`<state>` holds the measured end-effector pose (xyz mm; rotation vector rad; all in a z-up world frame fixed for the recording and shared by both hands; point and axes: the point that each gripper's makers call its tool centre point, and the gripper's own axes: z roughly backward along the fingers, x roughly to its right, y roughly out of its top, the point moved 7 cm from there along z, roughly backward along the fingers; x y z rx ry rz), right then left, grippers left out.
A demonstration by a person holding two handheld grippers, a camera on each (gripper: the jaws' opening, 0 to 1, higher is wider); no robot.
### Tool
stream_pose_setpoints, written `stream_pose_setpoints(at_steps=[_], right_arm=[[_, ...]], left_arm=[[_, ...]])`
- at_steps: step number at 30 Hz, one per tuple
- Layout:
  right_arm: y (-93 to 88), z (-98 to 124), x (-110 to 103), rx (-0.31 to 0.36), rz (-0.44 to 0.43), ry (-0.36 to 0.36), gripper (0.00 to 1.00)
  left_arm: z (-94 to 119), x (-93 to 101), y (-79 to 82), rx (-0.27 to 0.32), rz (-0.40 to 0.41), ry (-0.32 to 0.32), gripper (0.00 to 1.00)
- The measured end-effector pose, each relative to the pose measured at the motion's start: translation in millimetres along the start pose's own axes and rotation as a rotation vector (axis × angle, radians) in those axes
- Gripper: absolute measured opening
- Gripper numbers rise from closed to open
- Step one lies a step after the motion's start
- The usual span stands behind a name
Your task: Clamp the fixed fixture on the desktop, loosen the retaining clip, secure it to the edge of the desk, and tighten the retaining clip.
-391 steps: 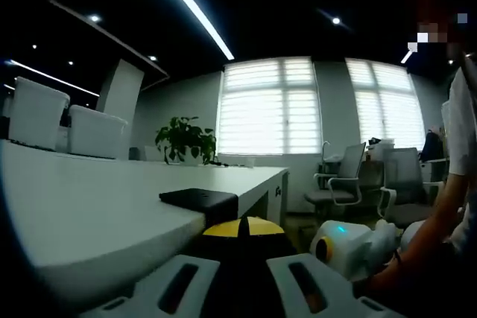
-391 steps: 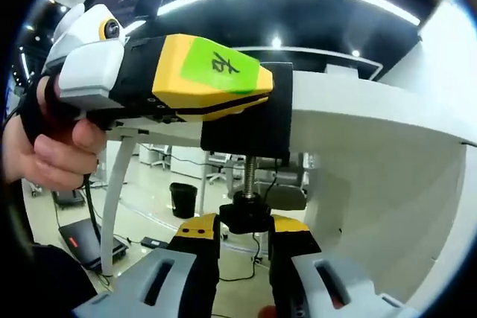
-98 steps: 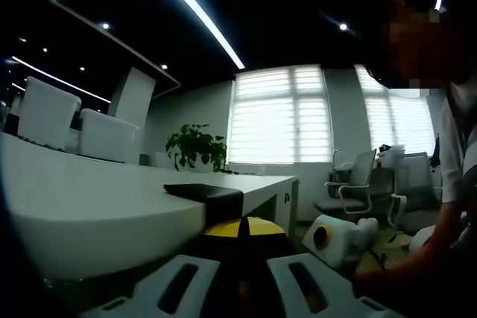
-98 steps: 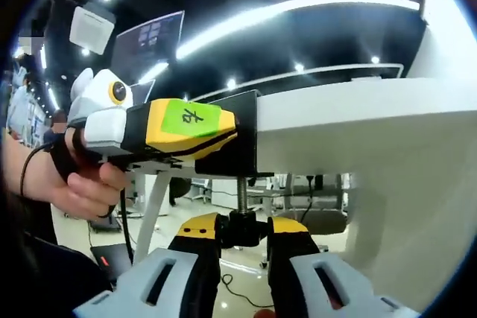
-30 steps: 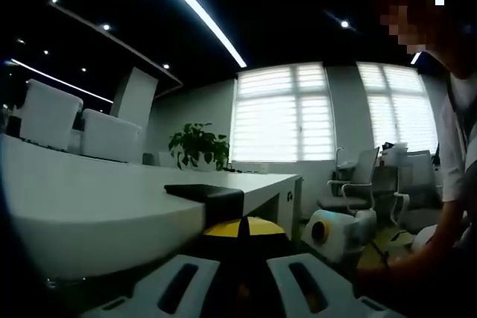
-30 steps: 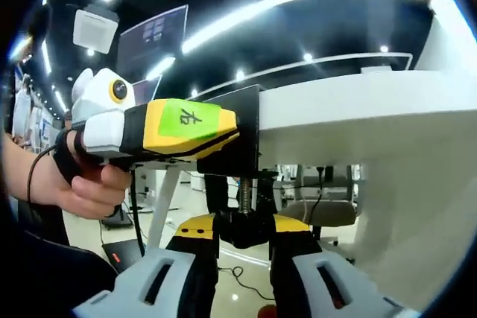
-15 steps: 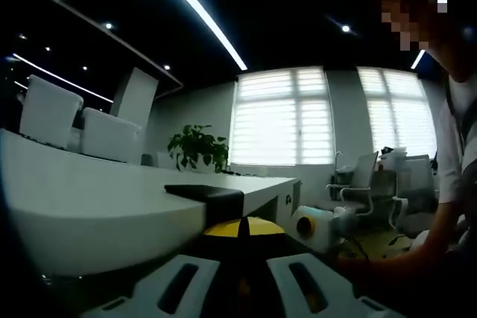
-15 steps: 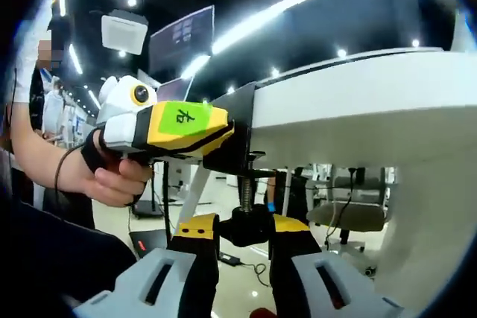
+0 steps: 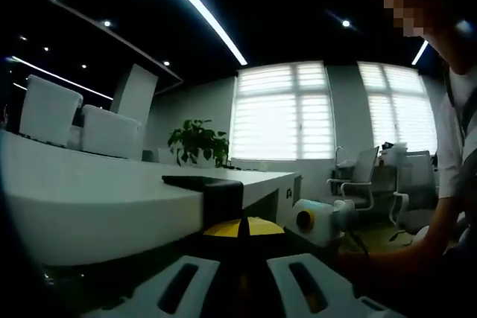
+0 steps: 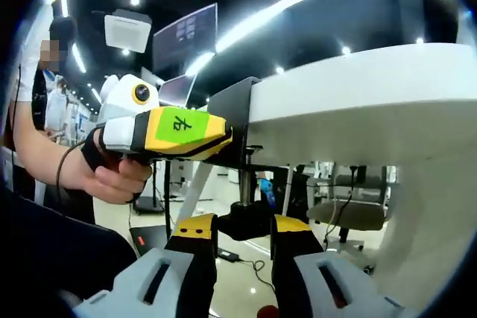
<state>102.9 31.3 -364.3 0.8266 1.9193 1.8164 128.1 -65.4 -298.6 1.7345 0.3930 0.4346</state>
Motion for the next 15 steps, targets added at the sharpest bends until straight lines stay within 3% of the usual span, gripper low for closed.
stream_pose_setpoints(at_steps=[2,4,5,10,13,15], right_arm=[[-5.2,5,-4,-0.017,0.010,-0.050,0.34],[-3.4,13,-7,-0.042,0.020,-0.167,0.35],[-0.6,17,-12,-0.024,0.026,-0.203,0.35],[4.8,22,-36,0.019,-0.027,-0.303,0.35],[9.3,16,-32,0.022,-0.020,-0.329,0.35],[15.5,13,-25,0.035,-0.057,-0.391,0.35]], left_arm=[[0,-0.1,0.1,-0.003,-0.002,-0.001,0.01],[0,-0.2,0.1,-0.001,0.001,-0.001,0.01],[-1,-0.3,0.0,0.002,0.004,-0.002,0.01],[-1,-1.0,0.1,0.006,0.008,-0.007,0.01],[-1,-0.8,0.0,0.013,0.011,-0.005,0.01],[-1,-0.9,0.0,0.016,0.016,-0.004,0.01]])
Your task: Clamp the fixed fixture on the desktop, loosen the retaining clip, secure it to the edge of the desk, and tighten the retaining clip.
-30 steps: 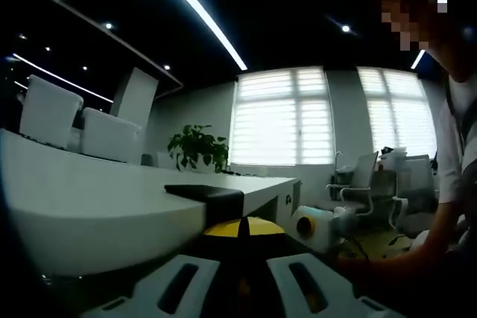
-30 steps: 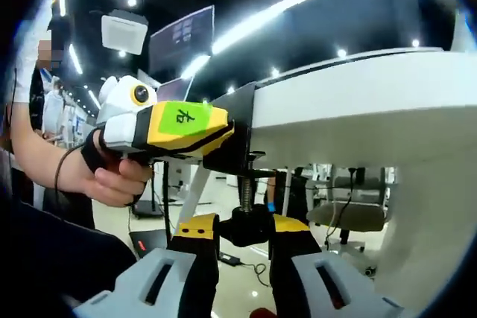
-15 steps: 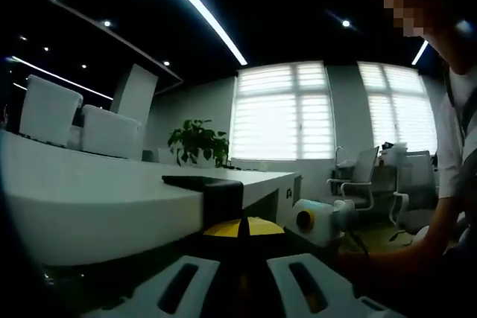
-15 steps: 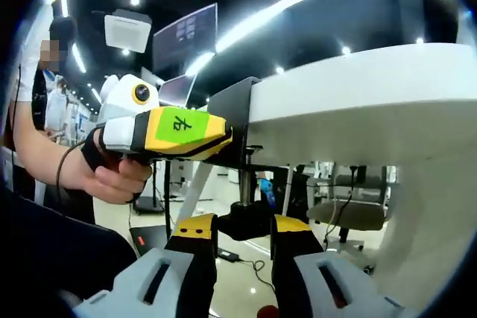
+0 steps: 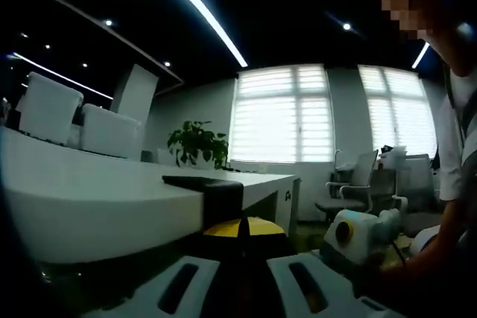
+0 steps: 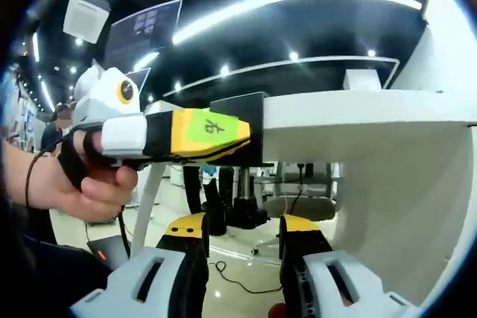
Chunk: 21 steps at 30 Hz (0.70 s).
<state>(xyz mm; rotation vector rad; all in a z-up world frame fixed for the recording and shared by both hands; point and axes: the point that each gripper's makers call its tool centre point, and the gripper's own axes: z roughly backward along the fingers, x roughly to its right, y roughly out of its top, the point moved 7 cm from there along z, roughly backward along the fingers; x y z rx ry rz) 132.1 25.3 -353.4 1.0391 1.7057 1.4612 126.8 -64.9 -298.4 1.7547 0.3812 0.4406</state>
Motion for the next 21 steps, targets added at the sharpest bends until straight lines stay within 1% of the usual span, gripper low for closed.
stream_pose_setpoints(at_steps=[1,2,3,4,7,9,11,12,14,15,18,21], right_arm=[[2.4,-3,1,-0.004,-0.019,-0.003,0.33],[6.0,-5,-1,0.013,-0.035,0.010,0.31],[8.2,-7,-3,0.014,-0.034,0.010,0.29],[8.3,-9,-5,0.012,-0.030,0.010,0.27],[2.3,-14,-9,-0.006,0.004,0.020,0.27],[2.6,-15,-9,0.005,0.015,0.015,0.26],[5.0,-13,-5,0.013,-0.021,-0.001,0.16],[5.2,-13,-3,0.007,-0.023,-0.015,0.14],[5.9,-15,-1,0.006,-0.026,-0.003,0.13],[5.0,-13,-1,0.006,-0.018,-0.004,0.13],[5.7,-14,0,0.021,0.052,-0.003,0.12],[4.9,-14,-2,0.021,0.091,-0.014,0.14]], left_arm=[[0,-0.1,0.0,0.000,0.000,0.000,0.01],[0,-0.1,0.0,0.000,-0.001,0.000,0.01],[0,-0.2,0.1,-0.002,-0.002,0.000,0.01],[0,-0.2,0.2,-0.004,-0.001,0.000,0.01],[0,-0.1,0.2,-0.004,-0.003,0.000,0.01],[0,-0.3,0.1,-0.003,-0.003,0.000,0.01],[0,-0.3,0.1,-0.002,-0.003,0.001,0.01],[0,-0.3,0.2,0.001,-0.004,-0.001,0.01],[0,-0.2,0.1,0.000,-0.005,-0.003,0.01],[0,-0.1,0.1,0.001,-0.005,-0.002,0.01],[-1,-0.2,0.2,0.002,-0.003,-0.002,0.01],[-1,0.0,0.3,-0.003,-0.007,-0.001,0.01]])
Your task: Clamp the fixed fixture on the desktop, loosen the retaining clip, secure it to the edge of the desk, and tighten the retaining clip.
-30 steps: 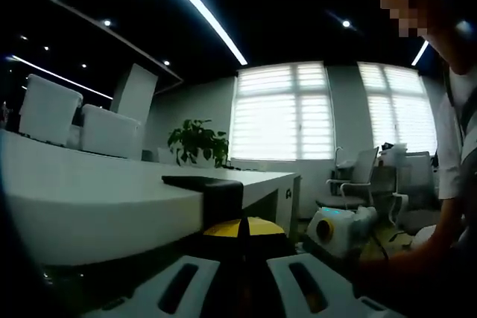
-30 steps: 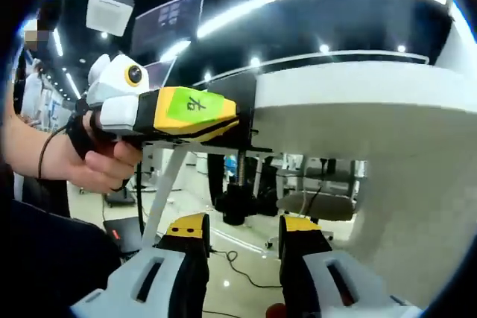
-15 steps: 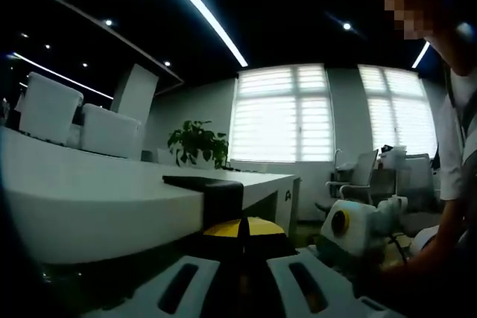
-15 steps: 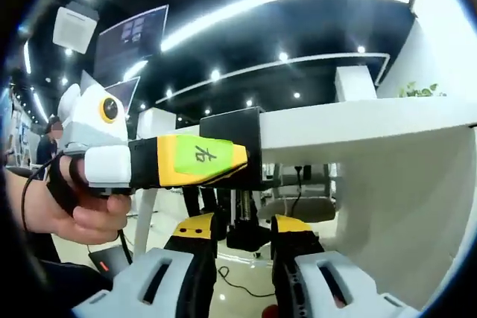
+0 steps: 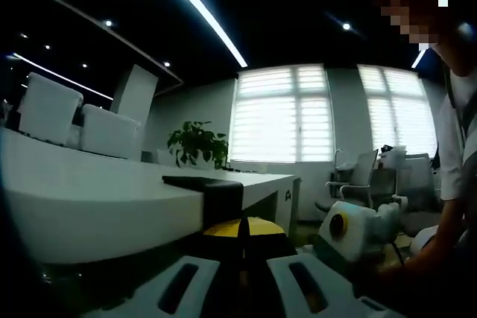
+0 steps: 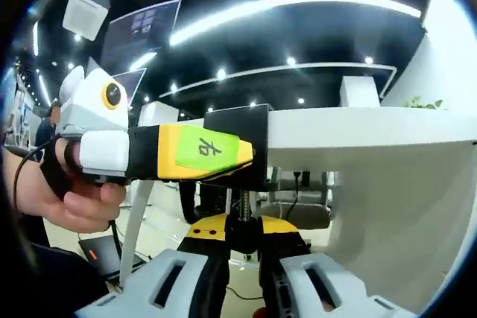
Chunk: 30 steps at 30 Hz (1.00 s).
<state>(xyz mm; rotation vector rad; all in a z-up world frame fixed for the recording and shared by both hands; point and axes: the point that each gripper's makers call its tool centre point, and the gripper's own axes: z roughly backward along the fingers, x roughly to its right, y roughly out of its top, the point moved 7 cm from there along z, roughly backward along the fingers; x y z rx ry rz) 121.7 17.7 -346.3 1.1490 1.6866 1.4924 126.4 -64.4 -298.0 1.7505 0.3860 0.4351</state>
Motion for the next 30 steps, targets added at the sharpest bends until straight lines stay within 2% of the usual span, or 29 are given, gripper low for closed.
stream_pose_setpoints(at_steps=[2,4,20,22,24,26,30], right_arm=[[0.3,2,2,0.004,0.017,-0.018,0.21],[-1.2,1,2,0.000,0.007,-0.019,0.23],[-0.7,1,2,0.005,0.019,0.045,0.16],[-0.7,1,5,0.014,0.012,0.075,0.13],[-0.2,1,7,0.016,0.007,0.138,0.12],[0.1,0,8,0.023,0.038,0.191,0.12],[0.1,2,14,0.021,0.058,0.237,0.12]], left_arm=[[0,0.1,0.0,-0.001,-0.001,0.000,0.01],[0,0.2,0.0,-0.001,0.000,-0.001,0.01],[0,0.4,1.0,-0.011,-0.006,-0.002,0.01],[-2,0.9,1.5,-0.012,-0.007,-0.007,0.01],[-3,1.5,2.0,-0.014,-0.010,-0.010,0.01],[-6,2.9,2.8,-0.014,-0.013,-0.016,0.01],[-9,3.9,3.3,-0.011,-0.014,-0.024,0.01]])
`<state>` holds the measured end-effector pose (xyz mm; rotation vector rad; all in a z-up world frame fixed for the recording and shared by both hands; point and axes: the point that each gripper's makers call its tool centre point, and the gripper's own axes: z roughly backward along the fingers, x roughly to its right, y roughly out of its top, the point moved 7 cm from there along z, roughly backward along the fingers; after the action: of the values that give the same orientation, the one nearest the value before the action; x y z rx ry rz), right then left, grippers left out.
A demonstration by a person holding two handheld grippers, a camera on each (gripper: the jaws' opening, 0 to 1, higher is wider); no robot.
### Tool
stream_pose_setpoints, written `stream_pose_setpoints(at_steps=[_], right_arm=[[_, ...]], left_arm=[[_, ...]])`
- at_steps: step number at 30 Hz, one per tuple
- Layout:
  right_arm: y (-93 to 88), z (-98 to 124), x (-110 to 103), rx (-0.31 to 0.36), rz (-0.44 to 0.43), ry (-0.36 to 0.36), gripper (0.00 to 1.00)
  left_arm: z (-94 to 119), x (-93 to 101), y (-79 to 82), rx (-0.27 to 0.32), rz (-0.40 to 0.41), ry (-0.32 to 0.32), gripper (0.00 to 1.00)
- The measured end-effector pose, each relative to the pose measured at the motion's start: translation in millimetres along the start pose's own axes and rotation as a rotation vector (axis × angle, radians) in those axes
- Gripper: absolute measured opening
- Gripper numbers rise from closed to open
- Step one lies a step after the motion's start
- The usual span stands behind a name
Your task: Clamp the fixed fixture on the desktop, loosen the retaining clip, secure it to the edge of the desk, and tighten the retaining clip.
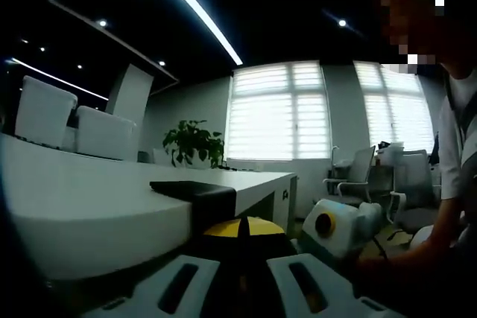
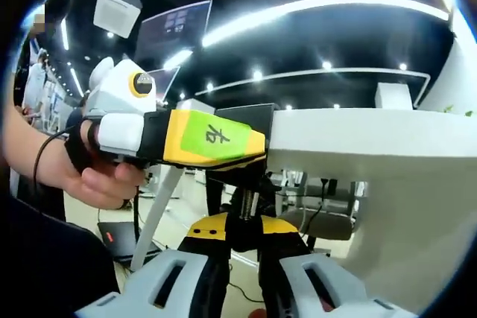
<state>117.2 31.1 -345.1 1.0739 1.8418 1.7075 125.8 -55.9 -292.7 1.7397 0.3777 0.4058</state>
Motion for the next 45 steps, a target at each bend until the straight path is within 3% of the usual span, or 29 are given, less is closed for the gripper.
stream_pose_setpoints(at_steps=[3,5,7,12,15,19,21,26,28,30,35,45], right_arm=[[-1.0,-2,-3,0.005,0.019,-0.001,0.15],[1.4,1,-3,-0.041,0.081,-0.082,0.28],[-0.7,4,-3,-0.073,0.059,-0.133,0.36],[-14.0,9,-29,-0.151,0.070,-0.179,0.34],[-15.8,3,-34,-0.157,0.043,-0.188,0.34],[-15.3,-4,-26,-0.145,-0.009,-0.243,0.34],[-11.8,-8,-21,-0.107,-0.030,-0.279,0.34],[-8.2,-16,-19,-0.108,-0.021,-0.260,0.30],[-8.6,-13,-14,-0.107,-0.013,-0.265,0.24],[-9.4,-13,-13,-0.104,-0.034,-0.225,0.24],[-10.2,-13,-8,-0.104,0.044,-0.108,0.24],[-13.1,-15,3,-0.048,-0.051,0.130,0.23]], left_arm=[[0,0.2,-0.4,0.008,0.003,-0.002,0.01],[0,0.5,-0.2,0.003,0.001,-0.001,0.01],[0,0.7,0.0,0.001,0.000,0.000,0.01],[1,1.2,-0.2,0.012,0.011,-0.001,0.01],[1,1.2,-0.5,0.022,0.017,0.002,0.01],[0,1.0,-0.3,0.013,0.013,0.003,0.01],[0,1.2,-0.4,0.011,0.012,0.005,0.01],[0,1.1,-0.4,0.016,0.015,0.005,0.01],[0,1.0,-0.2,0.017,0.015,0.005,0.01],[0,0.9,-0.3,0.015,0.015,0.005,0.01],[1,1.0,-0.3,0.025,0.023,0.007,0.01],[1,0.3,-0.5,0.028,0.022,-0.002,0.01]])
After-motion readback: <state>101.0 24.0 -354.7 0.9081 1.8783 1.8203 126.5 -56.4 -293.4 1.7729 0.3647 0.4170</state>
